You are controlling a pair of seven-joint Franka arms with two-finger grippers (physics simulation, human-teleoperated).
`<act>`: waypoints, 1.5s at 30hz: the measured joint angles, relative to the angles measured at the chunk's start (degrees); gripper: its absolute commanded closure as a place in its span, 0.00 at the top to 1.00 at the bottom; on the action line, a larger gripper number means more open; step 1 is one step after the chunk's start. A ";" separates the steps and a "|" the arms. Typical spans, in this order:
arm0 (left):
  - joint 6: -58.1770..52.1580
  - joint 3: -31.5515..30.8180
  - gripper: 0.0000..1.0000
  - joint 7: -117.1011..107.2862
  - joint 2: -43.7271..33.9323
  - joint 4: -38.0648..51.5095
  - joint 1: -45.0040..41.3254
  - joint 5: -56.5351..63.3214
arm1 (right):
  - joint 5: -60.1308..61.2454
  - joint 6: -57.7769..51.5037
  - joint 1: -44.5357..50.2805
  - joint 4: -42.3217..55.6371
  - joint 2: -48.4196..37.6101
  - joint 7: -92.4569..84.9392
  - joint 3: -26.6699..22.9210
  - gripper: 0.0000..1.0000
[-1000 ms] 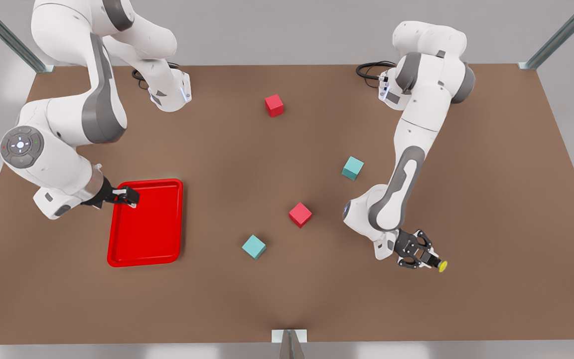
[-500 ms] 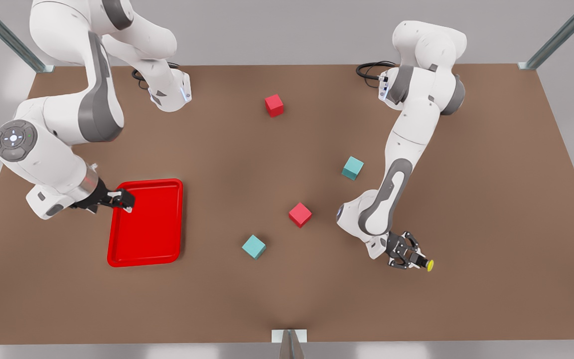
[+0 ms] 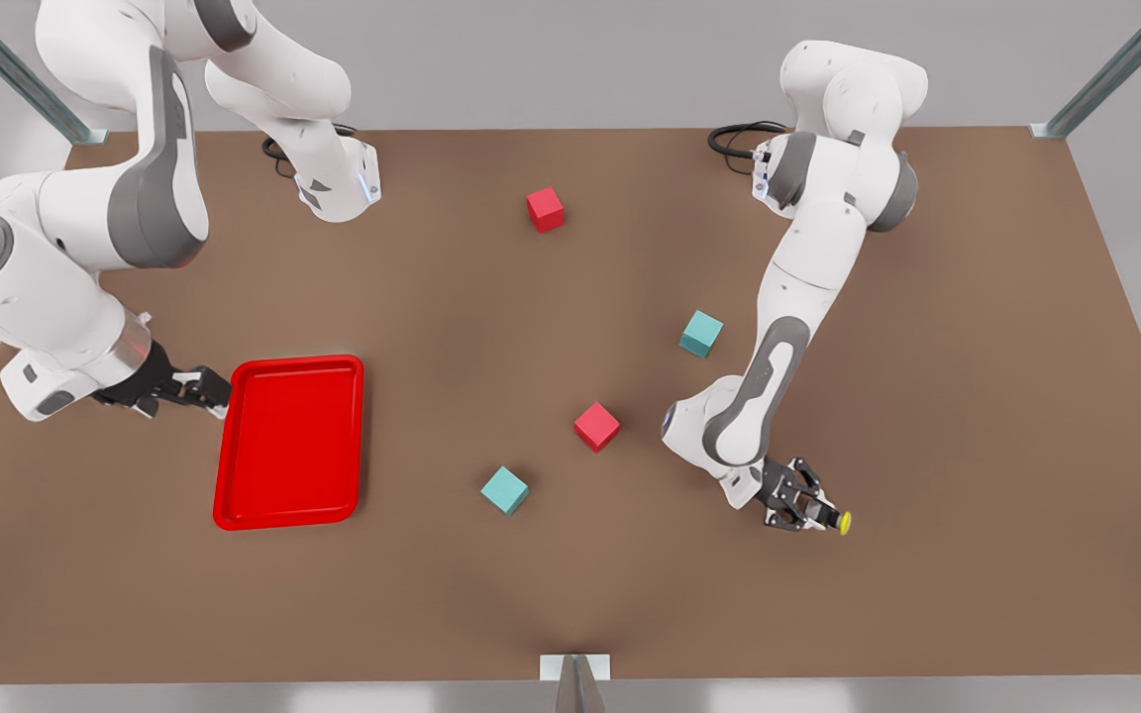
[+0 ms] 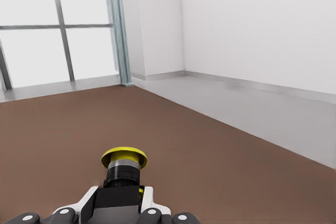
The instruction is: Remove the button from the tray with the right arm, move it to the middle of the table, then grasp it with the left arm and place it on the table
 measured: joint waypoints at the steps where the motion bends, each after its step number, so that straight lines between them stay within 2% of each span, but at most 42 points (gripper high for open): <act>1: -0.02 0.00 0.44 -0.36 0.02 0.00 -0.13 -0.02 | 0.02 -0.17 0.05 0.05 -0.01 -0.08 0.08 1.00; 24: -0.26 0.00 0.44 -5.07 1.65 0.24 -2.93 -2.57 | 0.01 -0.59 0.11 0.06 0.60 -1.07 0.50 1.00; 36: -0.57 0.01 0.48 -6.04 1.68 0.44 -4.76 -4.46 | 0.01 -0.44 0.11 0.14 0.72 -1.25 0.57 1.00; 37: -0.61 0.01 0.50 -6.10 1.68 0.44 -4.97 -4.62 | 0.01 -0.48 0.11 0.18 0.70 -1.26 0.57 1.00; 38: -0.65 0.00 0.57 -6.17 1.68 0.44 -5.08 -4.72 | 0.01 -0.53 0.11 0.20 0.69 -1.27 0.57 1.00; 39: -0.67 0.01 0.70 -6.23 1.68 0.44 -5.13 -4.76 | 0.01 -0.57 0.11 0.21 0.69 -1.28 0.57 1.00; 40: -0.69 0.01 0.91 -6.28 1.65 0.44 -5.17 -4.78 | 0.01 -0.58 0.11 0.21 0.69 -1.28 0.57 1.00; 41: -0.71 0.01 1.00 -6.33 1.62 0.44 -5.22 -4.76 | 0.01 -0.59 0.11 0.22 0.68 -1.29 0.57 1.00; 45: -1.11 0.01 1.00 -6.43 1.06 0.43 -5.35 -4.73 | 0.01 -0.53 0.11 0.14 0.74 -1.31 0.58 1.00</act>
